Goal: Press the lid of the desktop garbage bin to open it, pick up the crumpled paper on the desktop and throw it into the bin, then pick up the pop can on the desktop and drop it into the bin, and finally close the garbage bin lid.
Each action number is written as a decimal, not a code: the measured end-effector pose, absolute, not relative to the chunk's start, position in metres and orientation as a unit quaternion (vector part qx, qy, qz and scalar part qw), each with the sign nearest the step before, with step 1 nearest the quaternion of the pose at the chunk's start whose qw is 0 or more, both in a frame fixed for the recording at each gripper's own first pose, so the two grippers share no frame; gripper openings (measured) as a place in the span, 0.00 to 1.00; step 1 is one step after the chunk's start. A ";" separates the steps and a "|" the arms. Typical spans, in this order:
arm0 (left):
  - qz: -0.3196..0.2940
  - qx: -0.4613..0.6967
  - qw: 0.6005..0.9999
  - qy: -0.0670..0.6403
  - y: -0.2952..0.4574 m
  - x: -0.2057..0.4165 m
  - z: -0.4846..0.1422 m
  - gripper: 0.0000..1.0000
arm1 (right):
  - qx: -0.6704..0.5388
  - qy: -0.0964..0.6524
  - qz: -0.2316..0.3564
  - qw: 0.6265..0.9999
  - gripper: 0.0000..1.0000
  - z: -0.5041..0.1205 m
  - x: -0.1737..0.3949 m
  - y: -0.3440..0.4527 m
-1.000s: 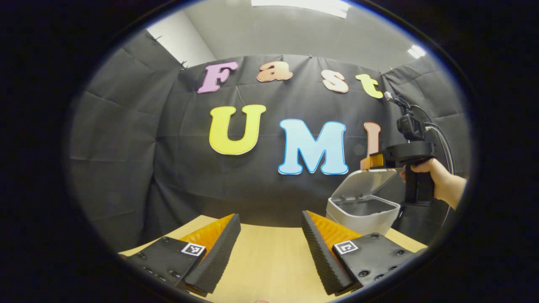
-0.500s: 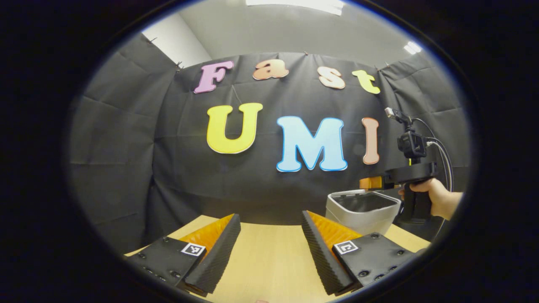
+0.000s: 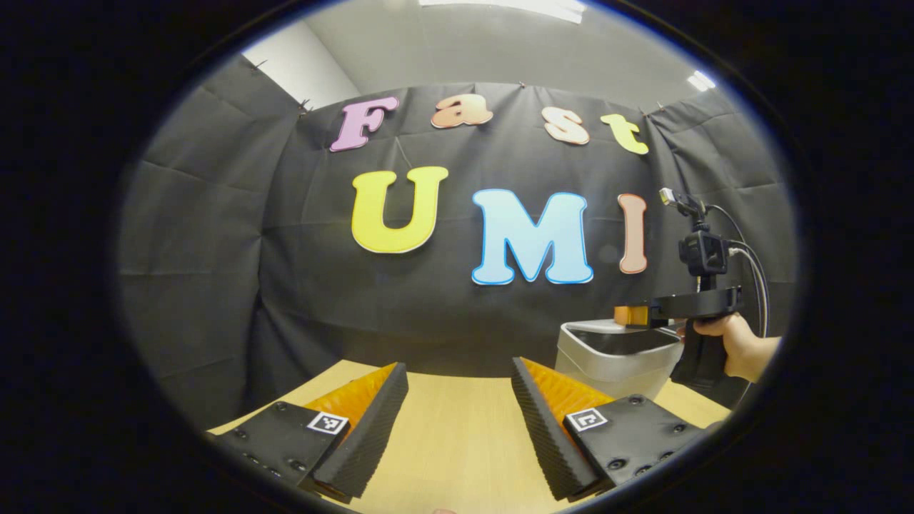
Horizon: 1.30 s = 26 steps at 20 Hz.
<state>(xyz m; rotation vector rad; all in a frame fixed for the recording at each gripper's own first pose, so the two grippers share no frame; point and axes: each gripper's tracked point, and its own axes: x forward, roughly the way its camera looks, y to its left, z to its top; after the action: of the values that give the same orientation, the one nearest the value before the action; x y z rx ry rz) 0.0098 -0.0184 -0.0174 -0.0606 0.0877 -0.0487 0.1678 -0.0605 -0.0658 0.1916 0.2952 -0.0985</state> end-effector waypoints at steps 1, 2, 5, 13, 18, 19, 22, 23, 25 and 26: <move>-0.024 -0.031 0.998 0.044 -0.020 0.010 -0.018 0.95 | 0.094 0.147 -0.049 0.983 0.91 -0.070 0.167 -0.059; -0.024 -0.030 0.998 0.043 -0.021 0.011 -0.017 0.95 | 0.093 0.151 -0.050 0.983 0.91 -0.076 0.165 -0.058; -0.026 -0.029 0.998 0.045 -0.021 0.012 -0.018 0.95 | 0.079 0.146 -0.053 0.985 0.91 -0.083 0.163 -0.054; -0.015 -0.035 0.998 0.049 -0.014 0.009 -0.022 0.95 | 0.073 0.114 -0.063 0.989 0.94 -0.084 0.162 -0.055; -0.017 -0.038 0.998 0.049 -0.013 0.009 -0.023 0.95 | 0.087 0.086 -0.066 0.990 0.94 -0.085 0.161 -0.055; -0.018 -0.038 0.998 0.050 -0.014 0.010 -0.025 0.95 | 0.083 0.082 -0.066 0.991 0.94 -0.086 0.162 -0.054; -0.019 -0.041 0.997 0.055 -0.014 0.011 -0.029 0.95 | 0.071 0.081 -0.061 0.992 0.94 -0.089 0.161 -0.054; -0.020 -0.041 0.997 0.056 -0.014 0.010 -0.029 0.95 | 0.076 0.081 -0.062 0.992 0.94 -0.090 0.161 -0.054; -0.017 -0.041 0.997 0.057 -0.010 0.012 -0.032 0.95 | 0.072 0.085 -0.063 0.992 0.95 -0.093 0.161 -0.053; -0.016 -0.042 0.997 0.058 -0.009 0.014 -0.032 0.95 | 0.071 0.085 -0.064 0.992 0.95 -0.094 0.161 -0.053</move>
<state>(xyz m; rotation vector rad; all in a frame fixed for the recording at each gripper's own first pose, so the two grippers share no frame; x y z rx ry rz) 0.0136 -0.0090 -0.0322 -0.0844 0.1162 -0.0318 0.1614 -0.0530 -0.0936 0.1431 0.1697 -0.1287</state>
